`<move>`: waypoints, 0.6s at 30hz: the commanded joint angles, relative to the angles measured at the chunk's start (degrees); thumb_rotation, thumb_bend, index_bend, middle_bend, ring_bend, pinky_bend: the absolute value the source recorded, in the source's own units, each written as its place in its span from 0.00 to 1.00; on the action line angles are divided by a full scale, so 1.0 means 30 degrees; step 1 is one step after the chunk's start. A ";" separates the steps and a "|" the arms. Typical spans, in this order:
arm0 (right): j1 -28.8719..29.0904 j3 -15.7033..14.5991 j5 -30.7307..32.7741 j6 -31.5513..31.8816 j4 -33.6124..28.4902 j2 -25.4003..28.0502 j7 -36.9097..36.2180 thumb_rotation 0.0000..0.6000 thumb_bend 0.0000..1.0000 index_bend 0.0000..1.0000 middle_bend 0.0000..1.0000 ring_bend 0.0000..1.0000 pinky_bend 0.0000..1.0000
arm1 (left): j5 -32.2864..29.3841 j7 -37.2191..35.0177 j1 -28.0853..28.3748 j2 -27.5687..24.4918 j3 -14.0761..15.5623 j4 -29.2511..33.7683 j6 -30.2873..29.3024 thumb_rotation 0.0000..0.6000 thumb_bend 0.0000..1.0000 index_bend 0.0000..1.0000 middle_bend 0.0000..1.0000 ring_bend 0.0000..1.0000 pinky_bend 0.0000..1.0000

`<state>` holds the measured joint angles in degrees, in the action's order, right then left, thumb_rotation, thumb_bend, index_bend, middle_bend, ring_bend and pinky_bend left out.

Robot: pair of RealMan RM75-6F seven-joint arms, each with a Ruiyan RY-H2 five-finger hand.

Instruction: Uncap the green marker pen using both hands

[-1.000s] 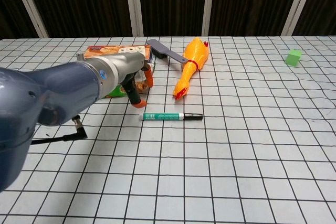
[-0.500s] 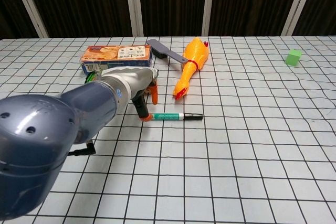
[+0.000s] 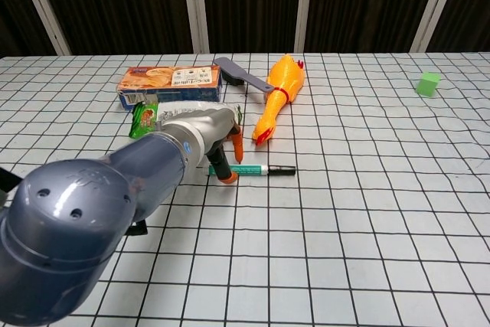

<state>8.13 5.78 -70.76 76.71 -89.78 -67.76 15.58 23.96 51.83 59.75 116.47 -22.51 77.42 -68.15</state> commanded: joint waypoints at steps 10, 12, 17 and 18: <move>-0.0036 -0.0005 0.0161 -0.0222 0.0583 -0.0234 -0.0325 1.00 0.12 0.10 0.02 0.02 0.00 | 0.0082 -0.0001 0.0184 0.0480 -0.0143 -0.0750 0.0341 1.00 0.47 0.48 0.00 0.00 0.00; -0.0043 0.0002 0.0153 -0.0215 0.0623 -0.0252 -0.0350 1.00 0.12 0.10 0.02 0.02 0.00 | 0.0085 0.0063 0.0170 0.0498 -0.0129 -0.0757 0.0294 1.00 0.47 0.48 0.00 0.00 0.00; -0.0067 0.0005 0.0125 -0.0185 0.0670 -0.0283 -0.0378 1.00 0.12 0.10 0.03 0.02 0.00 | 0.0019 0.0162 0.0122 0.0519 -0.0130 -0.0796 0.0308 1.00 0.47 0.50 0.00 0.00 0.00; -0.0071 0.0004 0.0119 -0.0177 0.0682 -0.0290 -0.0374 1.00 0.12 0.10 0.03 0.02 0.00 | 0.0023 0.0147 0.0112 0.0527 -0.0132 -0.0814 0.0334 1.00 0.47 0.50 0.00 0.00 0.00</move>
<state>7.92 5.80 -70.40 76.17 -87.75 -68.61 14.45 24.03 52.28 60.09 118.04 -22.90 74.98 -67.15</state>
